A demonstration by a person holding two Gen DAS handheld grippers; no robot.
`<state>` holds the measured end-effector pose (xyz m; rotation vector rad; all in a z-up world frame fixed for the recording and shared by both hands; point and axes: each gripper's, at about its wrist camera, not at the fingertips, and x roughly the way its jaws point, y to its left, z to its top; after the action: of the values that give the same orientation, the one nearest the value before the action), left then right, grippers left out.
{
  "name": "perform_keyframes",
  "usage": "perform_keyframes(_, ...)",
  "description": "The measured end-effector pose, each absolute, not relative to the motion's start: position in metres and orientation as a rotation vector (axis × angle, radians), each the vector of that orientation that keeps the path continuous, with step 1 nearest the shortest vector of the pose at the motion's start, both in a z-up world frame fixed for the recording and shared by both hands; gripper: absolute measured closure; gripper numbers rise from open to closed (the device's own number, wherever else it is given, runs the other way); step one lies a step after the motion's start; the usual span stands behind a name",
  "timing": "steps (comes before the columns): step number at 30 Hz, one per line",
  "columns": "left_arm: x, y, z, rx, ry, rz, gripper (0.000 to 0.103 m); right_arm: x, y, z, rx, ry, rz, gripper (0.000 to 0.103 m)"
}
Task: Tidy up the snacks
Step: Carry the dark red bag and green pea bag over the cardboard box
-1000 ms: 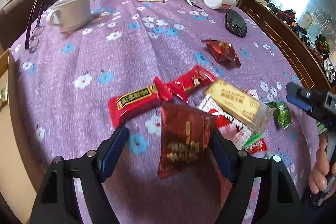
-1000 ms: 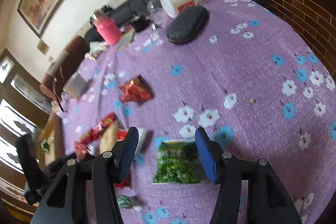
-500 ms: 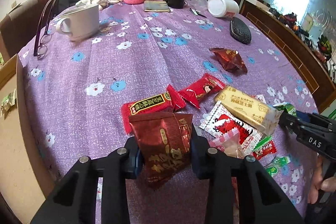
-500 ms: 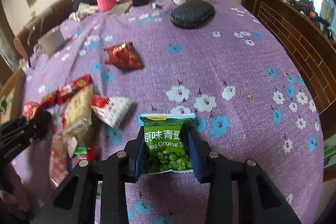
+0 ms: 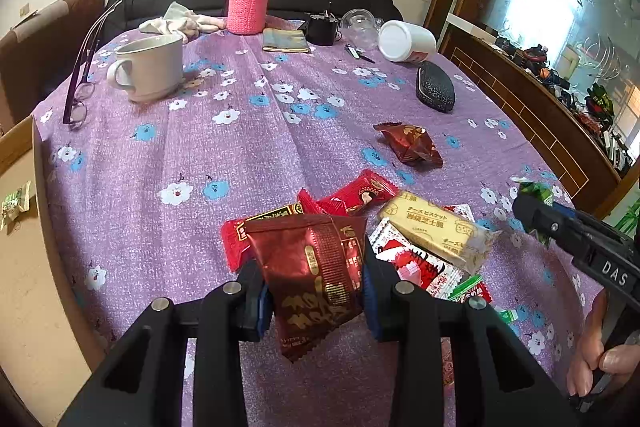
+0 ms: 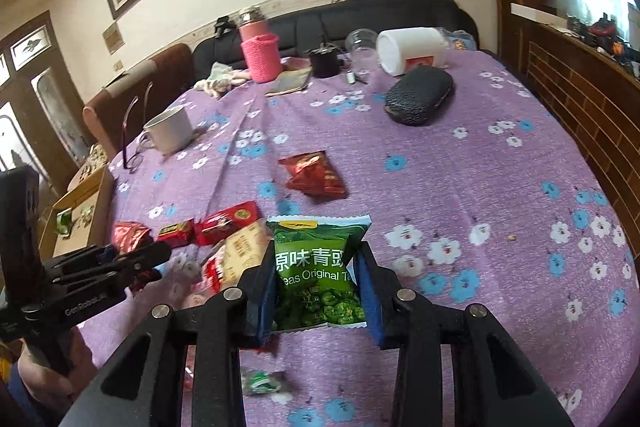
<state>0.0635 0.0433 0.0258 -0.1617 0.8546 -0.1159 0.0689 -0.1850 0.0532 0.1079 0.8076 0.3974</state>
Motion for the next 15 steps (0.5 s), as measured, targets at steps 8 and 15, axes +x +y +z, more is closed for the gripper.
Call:
perform_keyframes(8, 0.064, 0.041, 0.025, -0.165, 0.865, -0.134, 0.069, 0.063, -0.170, 0.052, 0.086, 0.809, 0.449, 0.064)
perform_keyframes(15, 0.063, 0.035, 0.025, -0.163, 0.864, -0.160, 0.069, 0.060, -0.163, 0.054, 0.089, 0.810, 0.493, 0.064)
